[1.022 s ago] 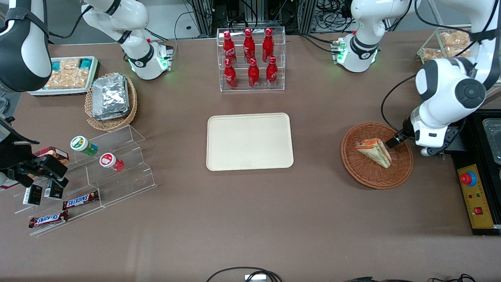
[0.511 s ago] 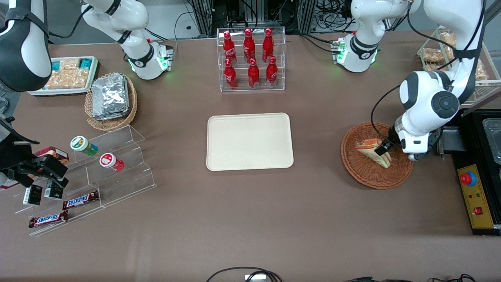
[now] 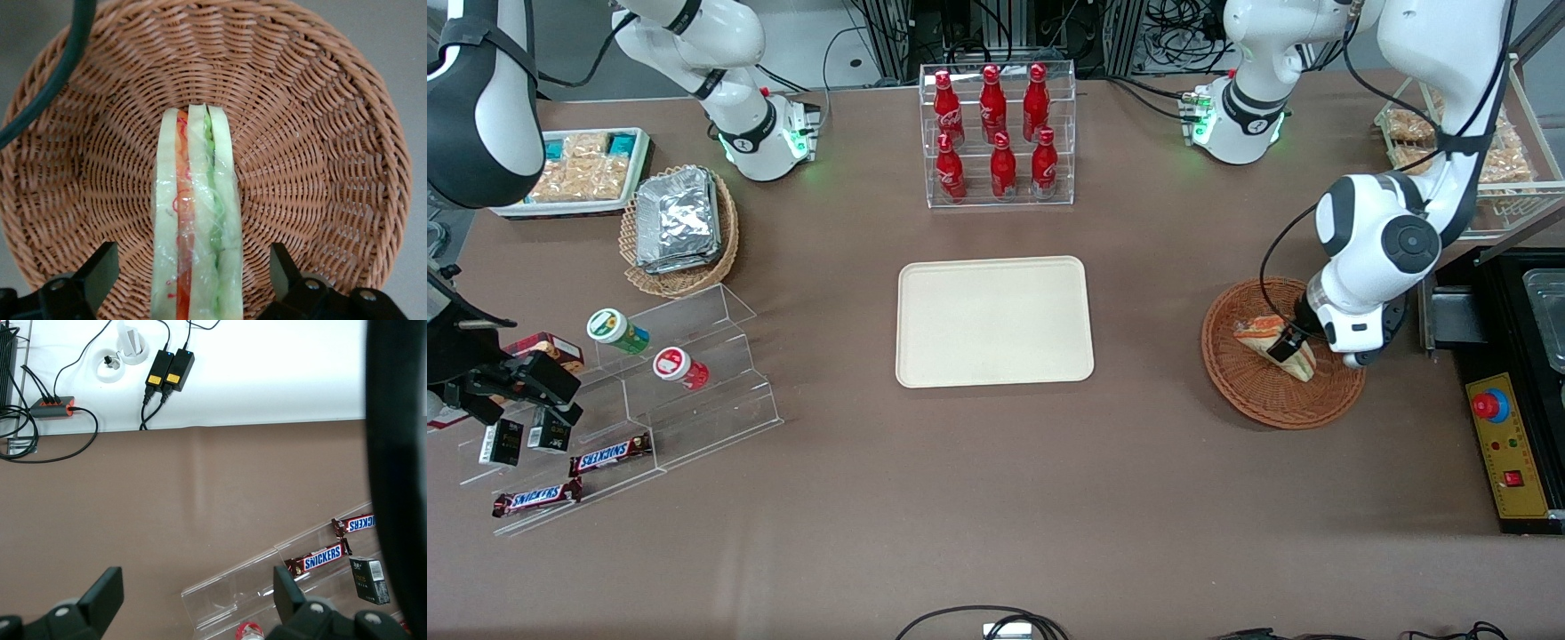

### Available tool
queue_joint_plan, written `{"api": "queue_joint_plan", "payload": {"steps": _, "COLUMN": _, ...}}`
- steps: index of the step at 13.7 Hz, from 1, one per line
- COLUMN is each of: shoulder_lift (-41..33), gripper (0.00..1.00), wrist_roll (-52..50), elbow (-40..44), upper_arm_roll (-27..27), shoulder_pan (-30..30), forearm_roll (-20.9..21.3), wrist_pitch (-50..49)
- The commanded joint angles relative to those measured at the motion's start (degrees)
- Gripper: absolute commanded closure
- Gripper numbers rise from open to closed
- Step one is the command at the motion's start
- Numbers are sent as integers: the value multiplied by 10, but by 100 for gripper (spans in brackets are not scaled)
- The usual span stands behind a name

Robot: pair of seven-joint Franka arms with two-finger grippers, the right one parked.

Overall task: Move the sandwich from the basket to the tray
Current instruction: 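Lower the left gripper around the sandwich and close on it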

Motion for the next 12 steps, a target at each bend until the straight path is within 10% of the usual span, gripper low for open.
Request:
{"api": "queue_joint_plan", "payload": {"steps": 1, "shoulder_lift": 8, "gripper": 0, "wrist_roll": -16, "elbow": -13, "upper_arm_roll": 2, "shoulder_pan": -5, "forearm_roll": 3, "wrist_pitch": 27}}
{"api": "queue_joint_plan", "payload": {"steps": 4, "shoulder_lift": 9, "gripper": 16, "wrist_roll": -16, "elbow": -18, "upper_arm_roll": 3, "shoulder_pan": -6, "forearm_roll": 3, "wrist_pitch": 36}}
{"api": "queue_joint_plan", "payload": {"steps": 7, "shoulder_lift": 13, "gripper": 93, "wrist_roll": -16, "elbow": -18, "upper_arm_roll": 3, "shoulder_pan": -6, "forearm_roll": 3, "wrist_pitch": 36}}
{"api": "queue_joint_plan", "payload": {"steps": 12, "shoulder_lift": 7, "gripper": 100, "wrist_roll": -13, "elbow": -14, "upper_arm_roll": 2, "shoulder_pan": -6, "forearm_roll": 3, "wrist_pitch": 30}}
